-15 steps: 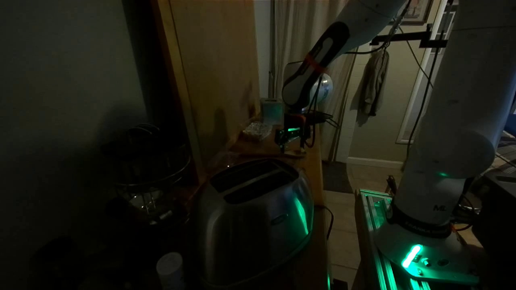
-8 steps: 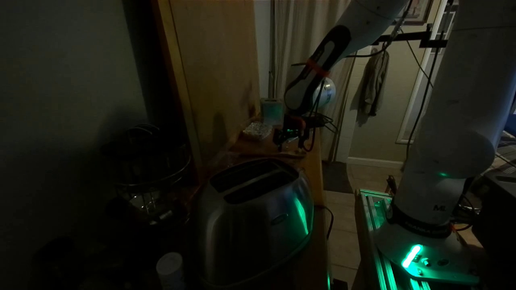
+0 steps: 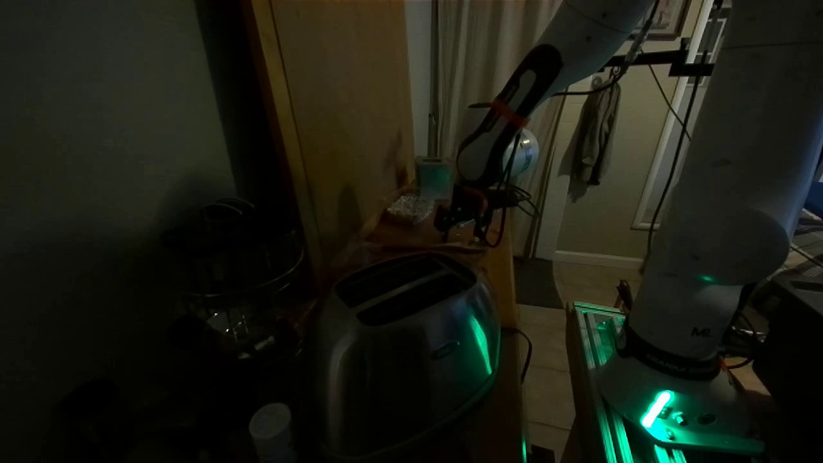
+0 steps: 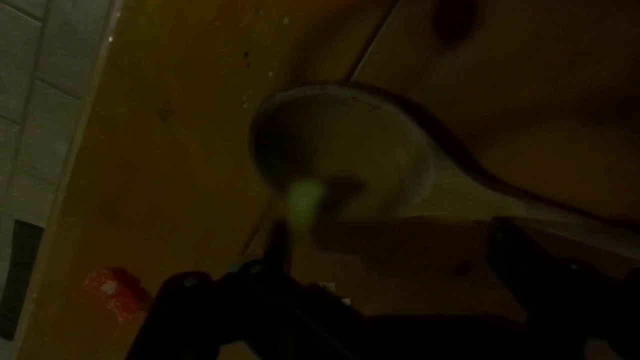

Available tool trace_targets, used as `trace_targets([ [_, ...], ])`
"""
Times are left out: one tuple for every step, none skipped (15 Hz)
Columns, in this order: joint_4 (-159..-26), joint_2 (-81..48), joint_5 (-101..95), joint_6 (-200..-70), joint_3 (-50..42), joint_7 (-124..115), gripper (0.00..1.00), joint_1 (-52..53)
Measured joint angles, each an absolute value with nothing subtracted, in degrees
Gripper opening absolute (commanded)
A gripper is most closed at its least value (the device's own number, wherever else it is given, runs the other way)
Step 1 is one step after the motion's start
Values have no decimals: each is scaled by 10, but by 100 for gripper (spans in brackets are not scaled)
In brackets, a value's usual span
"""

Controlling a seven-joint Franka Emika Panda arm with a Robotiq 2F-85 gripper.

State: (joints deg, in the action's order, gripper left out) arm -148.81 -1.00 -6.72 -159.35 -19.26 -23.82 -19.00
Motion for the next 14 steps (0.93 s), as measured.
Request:
trace_targets([
  [-1489,-9,-67,-1595,-192,-238,100,-190],
  [-1491,-7,-67,-1595,-192,-238,100,-189],
  [-1492,-4,-67,-1596,-192,-238,100,-189],
  [-1494,0,-67,-1596,-192,-238,100,-188],
  [-1496,5,-68,-1596,-191,-238,100,-187],
  [-1499,9,-68,-1596,-190,-238,100,-187],
  [-1500,14,-68,-1595,-189,-238,100,-187],
  [-1502,19,-68,-1595,-187,-238,100,-187],
  [-1504,23,-68,-1594,-186,-238,100,-187],
  [-1506,27,-68,-1594,-185,-238,100,-187],
  [-1508,29,-68,-1594,-184,-238,100,-187],
  [-1511,30,-68,-1594,-184,-238,100,-187],
  [-1514,30,-68,-1594,-183,-238,100,-187],
  [-1516,30,-69,-1594,-183,-238,100,-188],
])
